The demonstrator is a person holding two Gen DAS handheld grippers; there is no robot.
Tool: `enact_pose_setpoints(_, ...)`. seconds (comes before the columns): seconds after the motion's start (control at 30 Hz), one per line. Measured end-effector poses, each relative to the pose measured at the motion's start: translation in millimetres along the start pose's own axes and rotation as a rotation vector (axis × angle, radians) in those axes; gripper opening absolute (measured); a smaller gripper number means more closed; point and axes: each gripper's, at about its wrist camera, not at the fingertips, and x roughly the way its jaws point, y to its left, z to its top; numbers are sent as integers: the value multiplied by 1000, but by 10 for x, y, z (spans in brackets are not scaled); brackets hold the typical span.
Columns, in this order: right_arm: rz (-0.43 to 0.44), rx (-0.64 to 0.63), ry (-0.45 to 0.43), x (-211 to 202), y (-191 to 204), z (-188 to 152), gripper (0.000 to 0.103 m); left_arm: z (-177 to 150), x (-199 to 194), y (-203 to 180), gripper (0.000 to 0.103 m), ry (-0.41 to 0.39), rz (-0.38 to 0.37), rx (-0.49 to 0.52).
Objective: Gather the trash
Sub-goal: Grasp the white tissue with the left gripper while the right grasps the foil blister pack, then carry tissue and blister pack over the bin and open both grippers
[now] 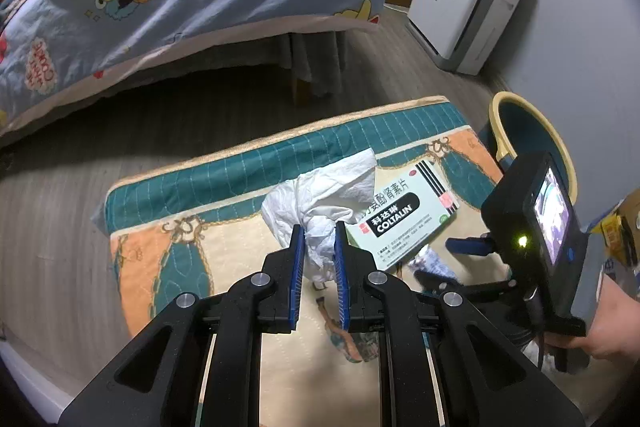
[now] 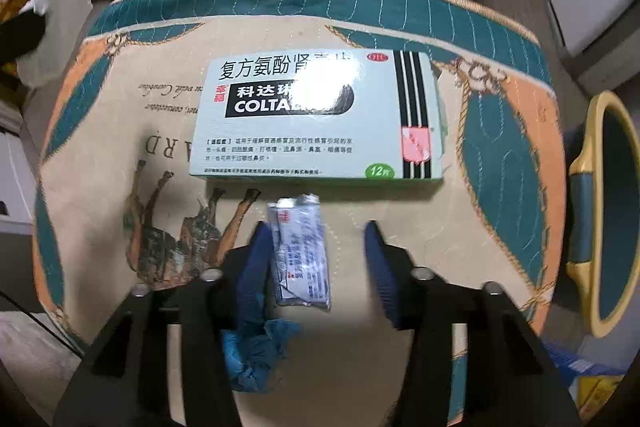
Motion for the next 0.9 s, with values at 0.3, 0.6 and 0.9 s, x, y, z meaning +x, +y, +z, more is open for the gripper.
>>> enact_pose_setpoints(0.3,25,15,-18,-107,-29,-25,22,-1,-21,-64,15,-8,3,17)
enact_pose_setpoints(0.6,90,104,-105,-736,-507,37,22,57,-24,-161,15,-14,1,35)
enact_pose_setpoints(0.9,88,219,-232,-1362,-970,-67,22,191,-62,-388,15,-39,-24,61)
